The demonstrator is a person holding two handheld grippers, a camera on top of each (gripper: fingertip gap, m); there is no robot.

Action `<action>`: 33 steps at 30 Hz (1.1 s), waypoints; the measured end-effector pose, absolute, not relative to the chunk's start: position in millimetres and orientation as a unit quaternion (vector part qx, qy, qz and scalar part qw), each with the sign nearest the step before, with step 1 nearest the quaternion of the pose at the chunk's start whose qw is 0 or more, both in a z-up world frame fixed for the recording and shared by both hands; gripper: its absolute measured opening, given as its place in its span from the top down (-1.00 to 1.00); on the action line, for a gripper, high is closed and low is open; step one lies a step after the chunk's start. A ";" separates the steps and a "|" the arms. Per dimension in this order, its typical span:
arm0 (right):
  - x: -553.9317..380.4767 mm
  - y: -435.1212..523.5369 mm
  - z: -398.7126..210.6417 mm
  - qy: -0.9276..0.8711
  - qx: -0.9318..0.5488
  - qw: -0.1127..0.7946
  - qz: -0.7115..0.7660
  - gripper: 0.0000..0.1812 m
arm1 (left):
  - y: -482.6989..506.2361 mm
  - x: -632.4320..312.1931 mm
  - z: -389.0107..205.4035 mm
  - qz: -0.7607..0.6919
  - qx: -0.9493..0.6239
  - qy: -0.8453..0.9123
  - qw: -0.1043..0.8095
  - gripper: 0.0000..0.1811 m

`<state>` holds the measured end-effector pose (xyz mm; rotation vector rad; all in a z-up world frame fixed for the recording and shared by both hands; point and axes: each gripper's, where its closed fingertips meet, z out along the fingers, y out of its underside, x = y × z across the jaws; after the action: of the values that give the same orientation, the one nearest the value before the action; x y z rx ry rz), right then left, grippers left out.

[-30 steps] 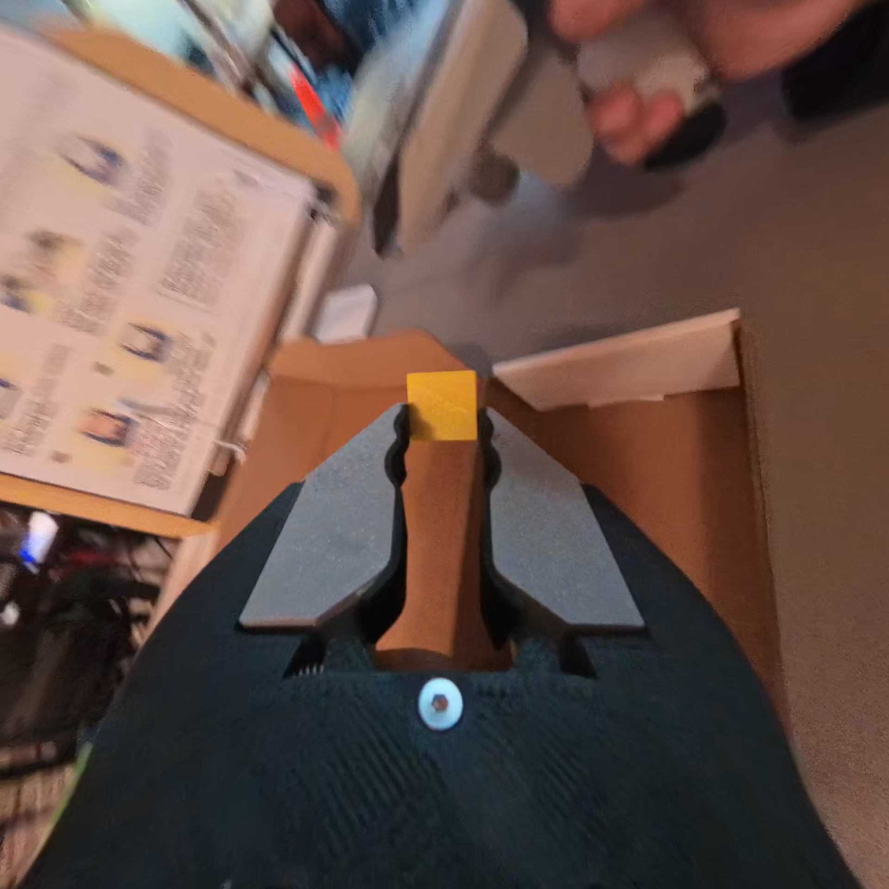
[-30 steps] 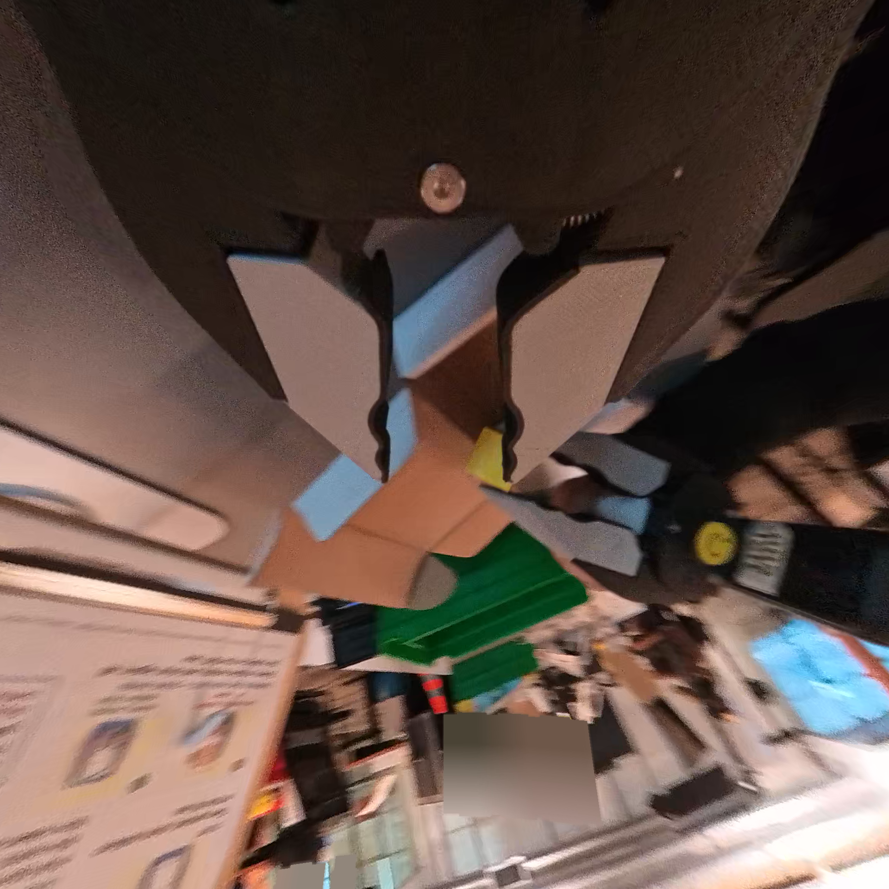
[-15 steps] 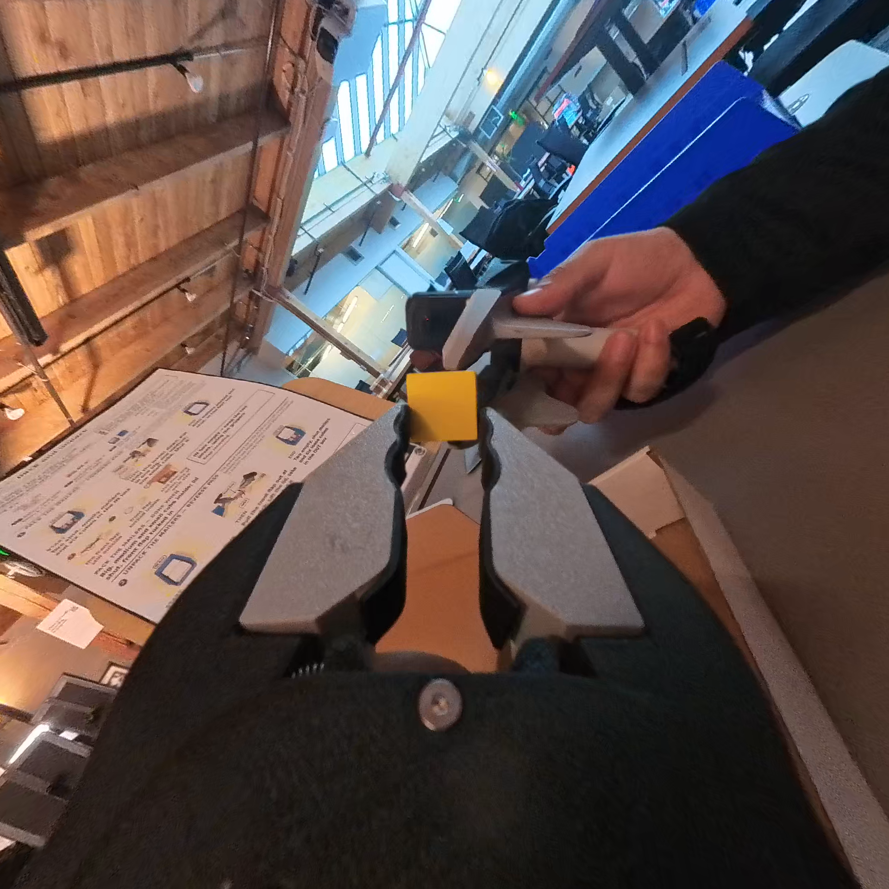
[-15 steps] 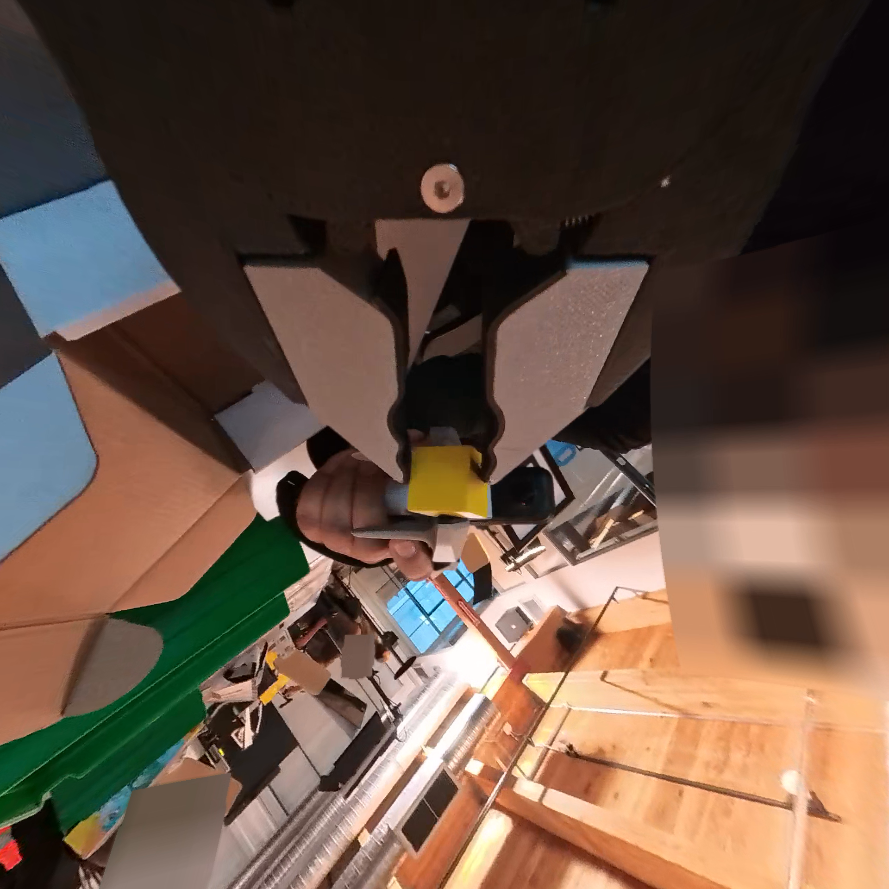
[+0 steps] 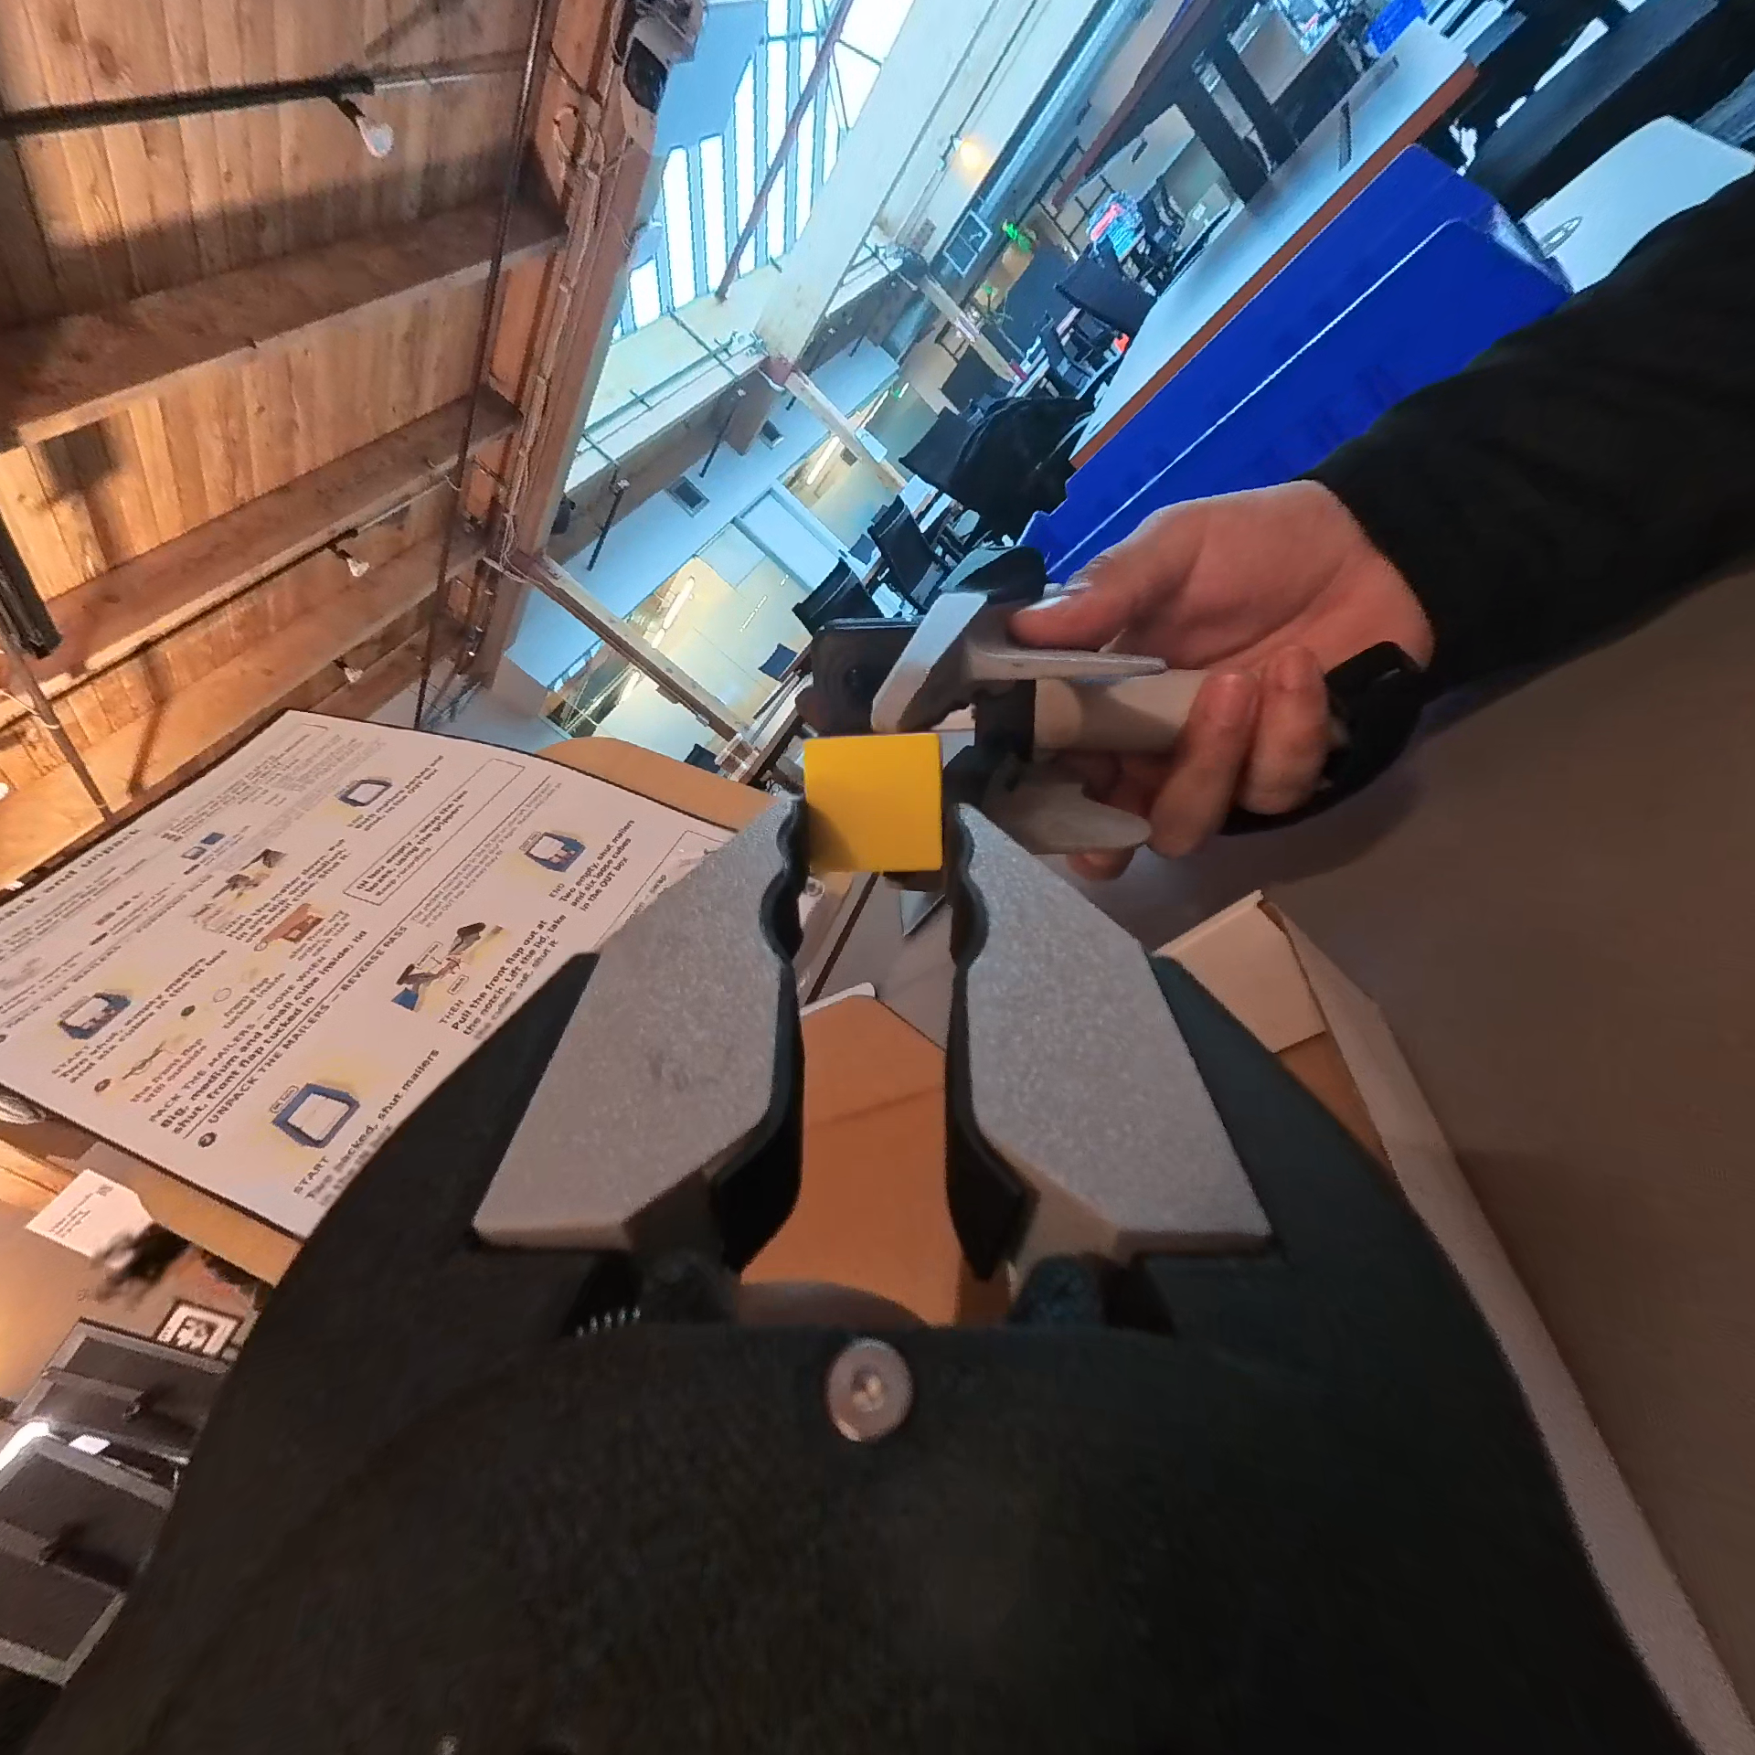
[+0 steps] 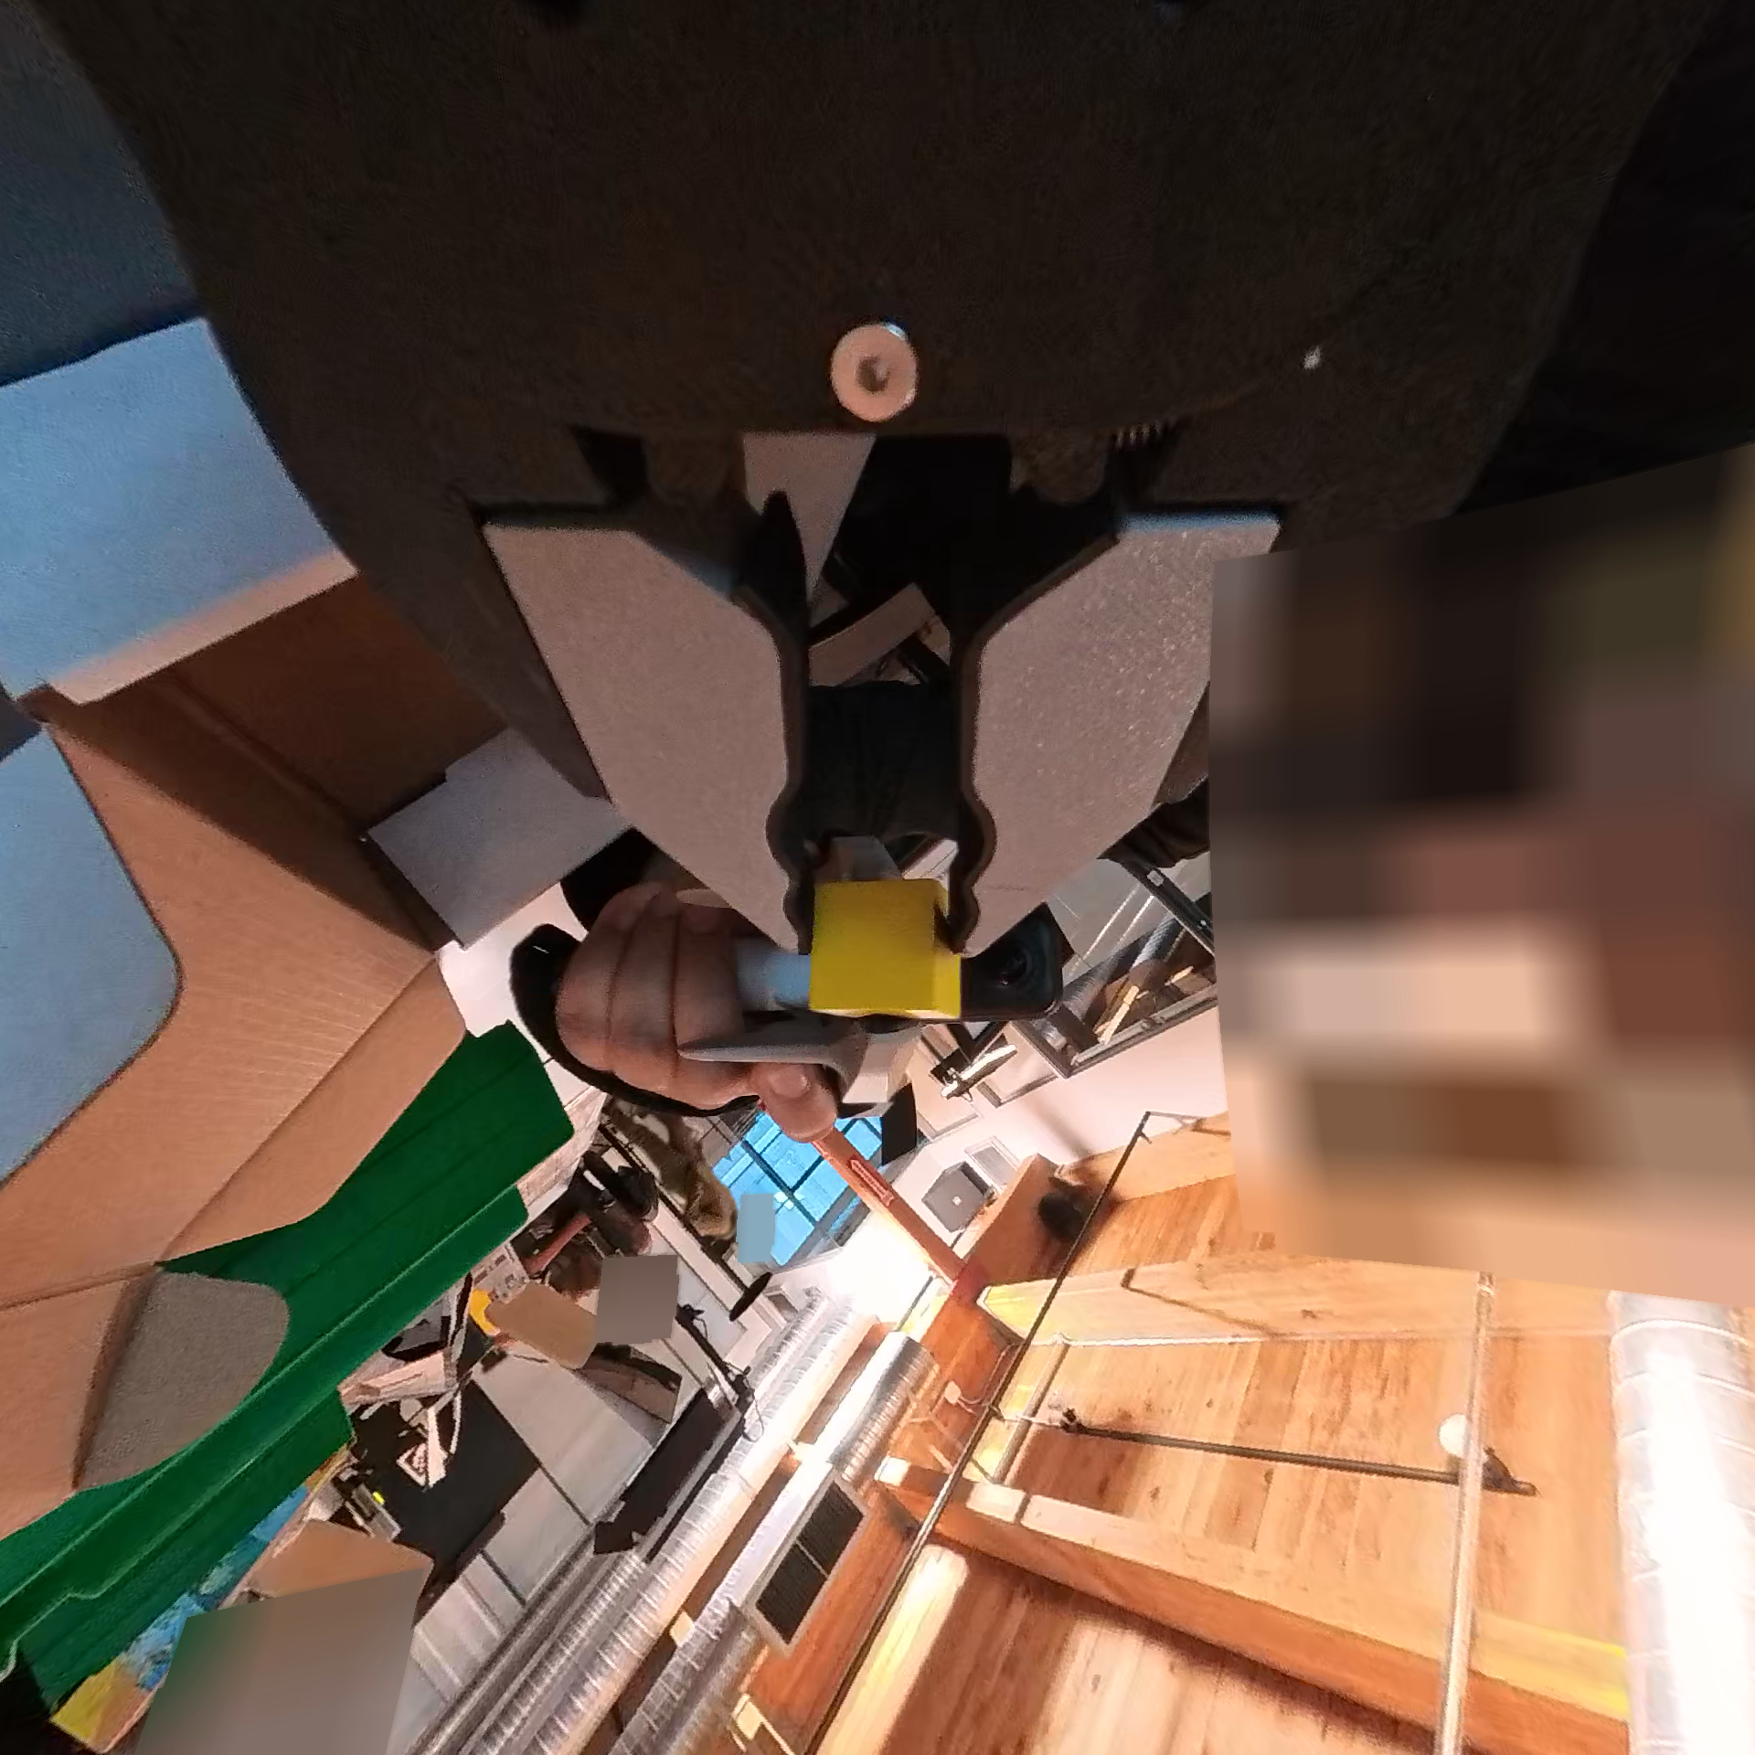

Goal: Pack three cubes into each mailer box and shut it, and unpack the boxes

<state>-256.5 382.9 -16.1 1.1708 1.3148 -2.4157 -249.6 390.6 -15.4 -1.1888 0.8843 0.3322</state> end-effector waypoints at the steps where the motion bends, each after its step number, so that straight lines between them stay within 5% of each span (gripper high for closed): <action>1: -257.5 383.7 -17.0 0.439 0.393 0.072 -0.804 0.72 | 391.5 -250.6 -16.5 0.151 -0.542 0.399 0.724 0.71; 11: -264.8 418.2 -18.2 0.415 0.439 -0.020 -0.797 0.72 | 391.8 -262.0 -15.3 0.112 -0.568 0.360 0.732 0.64; 23: -266.1 458.1 -32.0 0.525 0.521 -0.386 -0.552 0.72 | 408.2 -347.8 3.6 0.193 -0.608 0.179 0.749 0.87; 29: -188.5 419.7 19.9 0.541 0.505 -0.490 -0.461 0.72 | 408.3 -360.9 6.5 0.194 -0.620 0.145 0.747 0.88; 33: -98.5 478.9 48.3 0.479 0.592 -0.522 -0.384 0.72 | 409.3 -357.6 5.4 0.191 -0.623 0.150 0.744 0.88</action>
<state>-98.5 478.9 48.3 2.9425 2.3834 -1.9076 -357.6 409.3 5.4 -1.3643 0.3289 0.4182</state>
